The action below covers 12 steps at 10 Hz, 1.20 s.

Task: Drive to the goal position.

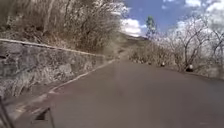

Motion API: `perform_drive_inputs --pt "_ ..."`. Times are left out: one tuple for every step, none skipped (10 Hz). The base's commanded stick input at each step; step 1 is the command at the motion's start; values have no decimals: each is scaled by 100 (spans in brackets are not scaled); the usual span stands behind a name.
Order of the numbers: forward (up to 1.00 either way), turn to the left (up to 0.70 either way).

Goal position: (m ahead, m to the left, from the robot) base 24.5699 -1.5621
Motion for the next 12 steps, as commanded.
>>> perform_drive_inputs --pt "70 0" --pt "70 0" --pt "70 0" --pt "70 0" --pt "70 0" --pt "70 0" --pt "70 0" --pt "70 0" --pt "70 0" --pt "70 0" --pt "70 0" --pt "70 0"
